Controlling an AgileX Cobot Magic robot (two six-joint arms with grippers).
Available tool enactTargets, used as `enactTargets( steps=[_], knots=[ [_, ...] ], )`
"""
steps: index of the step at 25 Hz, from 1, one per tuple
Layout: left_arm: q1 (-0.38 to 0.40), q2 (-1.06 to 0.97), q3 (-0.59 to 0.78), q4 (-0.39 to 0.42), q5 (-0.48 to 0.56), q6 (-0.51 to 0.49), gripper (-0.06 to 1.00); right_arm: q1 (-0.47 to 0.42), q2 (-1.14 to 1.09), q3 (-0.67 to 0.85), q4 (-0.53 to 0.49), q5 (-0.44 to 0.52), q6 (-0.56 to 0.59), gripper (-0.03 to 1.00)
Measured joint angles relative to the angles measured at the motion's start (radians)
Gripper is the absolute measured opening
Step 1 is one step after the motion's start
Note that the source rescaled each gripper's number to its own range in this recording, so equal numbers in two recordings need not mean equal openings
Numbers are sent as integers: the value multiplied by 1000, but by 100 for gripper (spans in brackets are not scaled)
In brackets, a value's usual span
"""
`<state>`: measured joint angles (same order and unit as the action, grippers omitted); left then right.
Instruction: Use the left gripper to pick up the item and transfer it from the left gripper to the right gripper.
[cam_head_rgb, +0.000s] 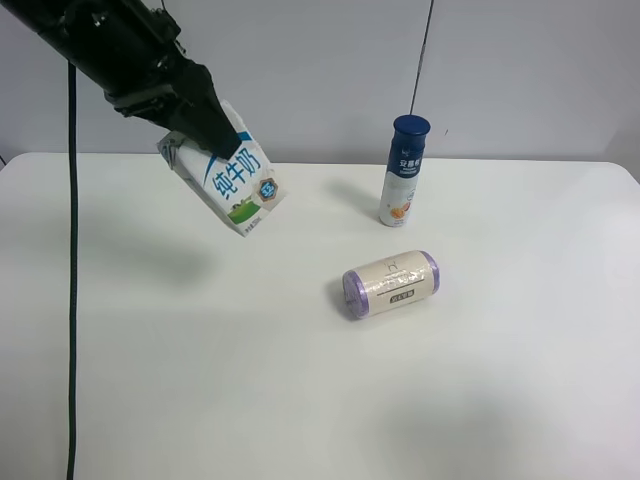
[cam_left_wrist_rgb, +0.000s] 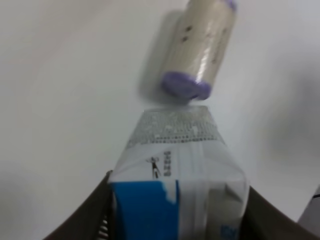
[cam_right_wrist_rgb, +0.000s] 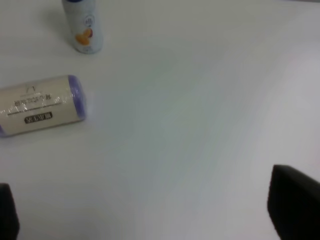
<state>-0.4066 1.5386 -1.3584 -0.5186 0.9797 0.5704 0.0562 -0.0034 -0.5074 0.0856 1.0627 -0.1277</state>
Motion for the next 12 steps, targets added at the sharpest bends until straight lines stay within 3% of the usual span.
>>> enactTargets(
  steps=[5, 12],
  knots=[
    [0, -17, 0, -136, 4, 151, 0, 0, 0, 0, 0, 0, 0, 100],
    [0, -17, 0, -204, 5, 357, 0, 0, 0, 0, 0, 0, 0, 100]
  ],
)
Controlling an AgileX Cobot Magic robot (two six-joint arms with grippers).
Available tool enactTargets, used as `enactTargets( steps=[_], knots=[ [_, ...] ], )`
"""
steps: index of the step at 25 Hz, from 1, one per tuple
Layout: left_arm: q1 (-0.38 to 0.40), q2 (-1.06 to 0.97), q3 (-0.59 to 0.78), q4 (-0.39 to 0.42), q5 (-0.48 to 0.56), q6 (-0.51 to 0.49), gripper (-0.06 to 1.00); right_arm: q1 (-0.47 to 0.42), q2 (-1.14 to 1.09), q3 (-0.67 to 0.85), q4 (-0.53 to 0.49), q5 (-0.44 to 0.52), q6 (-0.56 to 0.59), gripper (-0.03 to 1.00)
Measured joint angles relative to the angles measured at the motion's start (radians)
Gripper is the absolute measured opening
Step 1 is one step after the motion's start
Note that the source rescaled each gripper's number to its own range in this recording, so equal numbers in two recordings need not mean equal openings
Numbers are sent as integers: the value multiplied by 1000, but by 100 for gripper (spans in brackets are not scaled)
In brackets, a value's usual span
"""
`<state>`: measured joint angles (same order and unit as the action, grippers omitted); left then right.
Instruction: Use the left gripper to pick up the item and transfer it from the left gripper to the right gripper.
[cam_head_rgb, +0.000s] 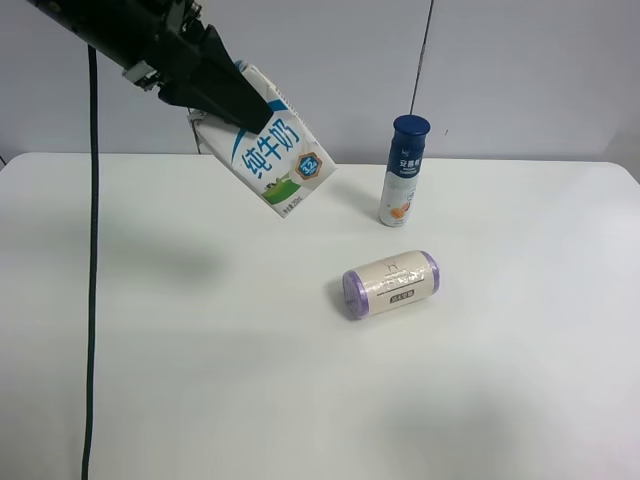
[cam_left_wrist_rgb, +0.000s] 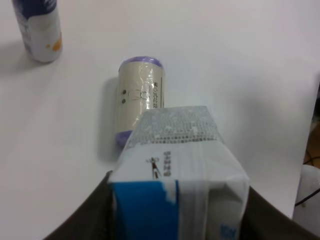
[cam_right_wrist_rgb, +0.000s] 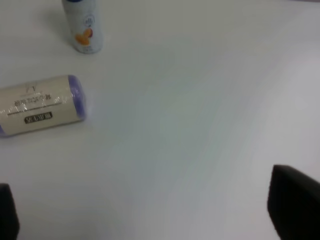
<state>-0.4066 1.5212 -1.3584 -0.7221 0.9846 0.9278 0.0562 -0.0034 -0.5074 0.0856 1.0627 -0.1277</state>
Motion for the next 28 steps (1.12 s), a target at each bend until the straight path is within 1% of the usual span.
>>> enactTargets(
  steps=[5, 11, 13, 16, 21, 23, 26, 28],
  knots=[
    [0, 0, 10, -7, 3, 89, 0, 0, 0, 0, 0, 0, 0, 100],
    [0, 0, 88, -57, 9, 197, 0, 0, 15, 0, 10, 0, -12, 100],
    [0, 0, 105, -72, 10, 234, 0, 0, 66, -10, 34, 16, -35, 100],
    [0, 0, 112, -89, 12, 275, 0, 17, 171, -50, 103, 26, -78, 100],
    [0, 0, 112, -96, 24, 313, 0, 89, 358, -133, 237, 24, -222, 100],
    [0, 0, 112, -96, 32, 326, 0, 137, 428, -162, 283, 16, -285, 100],
    [0, 0, 112, -96, 41, 347, 0, 207, 532, -204, 352, -24, -378, 100],
    [0, 0, 112, -96, 43, 362, 0, 250, 606, -232, 378, -54, -429, 100]
  ],
)
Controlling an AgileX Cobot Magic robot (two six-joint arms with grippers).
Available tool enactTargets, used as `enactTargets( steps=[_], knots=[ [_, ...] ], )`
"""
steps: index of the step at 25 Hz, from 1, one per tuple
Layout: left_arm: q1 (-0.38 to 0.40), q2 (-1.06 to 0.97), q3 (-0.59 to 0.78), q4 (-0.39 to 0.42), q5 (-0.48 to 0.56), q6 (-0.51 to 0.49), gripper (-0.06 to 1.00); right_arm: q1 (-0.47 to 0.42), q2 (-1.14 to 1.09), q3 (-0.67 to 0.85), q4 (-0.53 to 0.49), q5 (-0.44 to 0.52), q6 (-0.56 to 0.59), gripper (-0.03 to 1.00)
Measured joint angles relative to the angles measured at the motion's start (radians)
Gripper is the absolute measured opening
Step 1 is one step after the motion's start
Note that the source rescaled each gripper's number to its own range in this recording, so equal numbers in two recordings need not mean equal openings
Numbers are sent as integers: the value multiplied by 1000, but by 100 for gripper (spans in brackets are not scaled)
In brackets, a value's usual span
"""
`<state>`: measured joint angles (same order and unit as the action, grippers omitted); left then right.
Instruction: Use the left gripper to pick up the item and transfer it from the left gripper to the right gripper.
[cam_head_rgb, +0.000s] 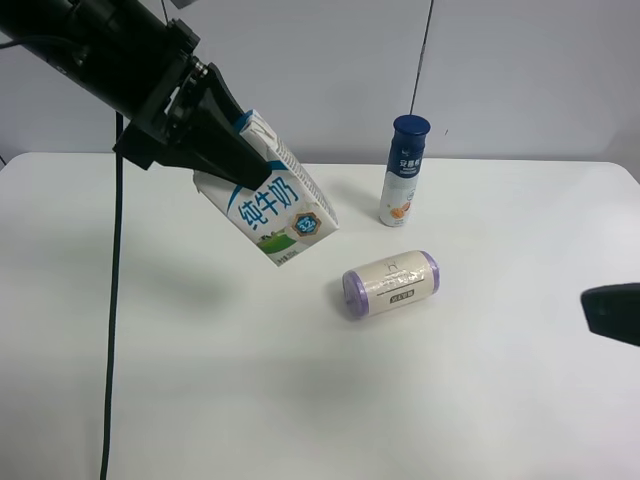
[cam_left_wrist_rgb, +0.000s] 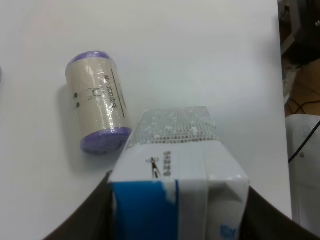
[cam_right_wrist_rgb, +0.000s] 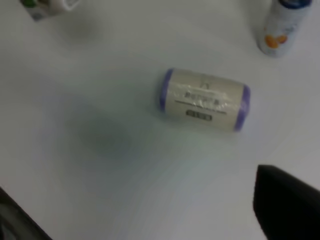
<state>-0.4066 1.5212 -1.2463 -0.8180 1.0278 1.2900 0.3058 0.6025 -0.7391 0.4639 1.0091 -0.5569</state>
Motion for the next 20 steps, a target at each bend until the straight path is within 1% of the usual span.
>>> enactTargets(
  steps=[6, 9, 12, 15, 20],
  knots=[
    [0, 0, 0, -8, 18, 58, 0, 118, 186, -66, 40, -89, -144, 100],
    [0, 0, 0, -34, 31, 122, 0, 174, 265, -95, 41, -124, -207, 100],
    [0, 0, 0, -46, 50, 197, 0, 219, 335, -122, 42, -155, -246, 100],
    [0, 0, 0, -46, 70, 255, 0, 244, 394, -151, 42, -170, -257, 100],
    [0, 0, 0, -52, 78, 290, 0, 271, 476, -207, 43, -186, -286, 100]
  ],
)
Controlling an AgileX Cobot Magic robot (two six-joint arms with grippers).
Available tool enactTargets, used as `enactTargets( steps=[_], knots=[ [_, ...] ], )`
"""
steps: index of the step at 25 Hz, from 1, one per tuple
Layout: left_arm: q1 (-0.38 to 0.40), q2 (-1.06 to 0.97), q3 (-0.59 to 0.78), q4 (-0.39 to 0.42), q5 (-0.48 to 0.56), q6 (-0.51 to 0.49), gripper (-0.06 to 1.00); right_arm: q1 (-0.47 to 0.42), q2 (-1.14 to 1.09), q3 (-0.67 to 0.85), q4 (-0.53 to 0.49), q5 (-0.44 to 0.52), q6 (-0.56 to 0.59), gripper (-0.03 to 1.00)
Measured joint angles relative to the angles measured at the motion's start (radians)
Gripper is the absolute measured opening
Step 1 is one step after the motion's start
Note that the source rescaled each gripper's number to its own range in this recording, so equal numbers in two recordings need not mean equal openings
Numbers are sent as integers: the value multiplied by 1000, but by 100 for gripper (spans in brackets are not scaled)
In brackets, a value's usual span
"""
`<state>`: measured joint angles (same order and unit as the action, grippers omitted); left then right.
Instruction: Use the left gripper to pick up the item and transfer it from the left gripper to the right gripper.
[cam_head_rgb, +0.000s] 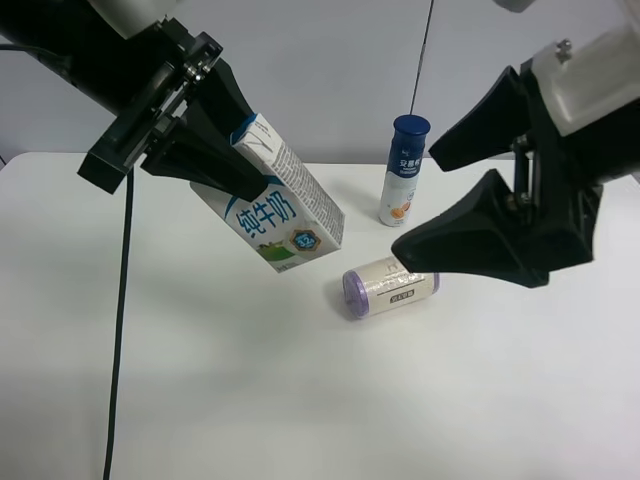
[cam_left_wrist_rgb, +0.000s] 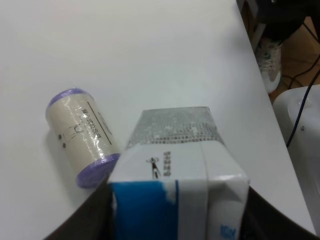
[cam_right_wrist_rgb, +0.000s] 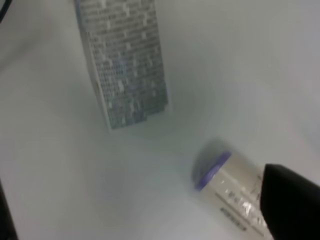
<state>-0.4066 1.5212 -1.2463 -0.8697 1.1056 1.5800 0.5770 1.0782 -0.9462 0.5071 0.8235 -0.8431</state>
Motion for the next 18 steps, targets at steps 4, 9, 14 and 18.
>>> enactTargets(
  steps=[4, 9, 14, 18],
  knots=[
    [0, 0, 0, -15, 0, 27, 0, 46, 56, -36, 8, -9, -50, 100],
    [0, 0, 0, -49, 27, 65, 0, 95, 128, -41, 16, -37, -94, 100],
    [0, -1, 0, -54, 46, 75, 0, 96, 154, -41, 23, -112, -98, 100],
    [0, -2, 0, -54, 50, 86, 0, 96, 157, -41, 28, -144, -119, 100]
  ],
)
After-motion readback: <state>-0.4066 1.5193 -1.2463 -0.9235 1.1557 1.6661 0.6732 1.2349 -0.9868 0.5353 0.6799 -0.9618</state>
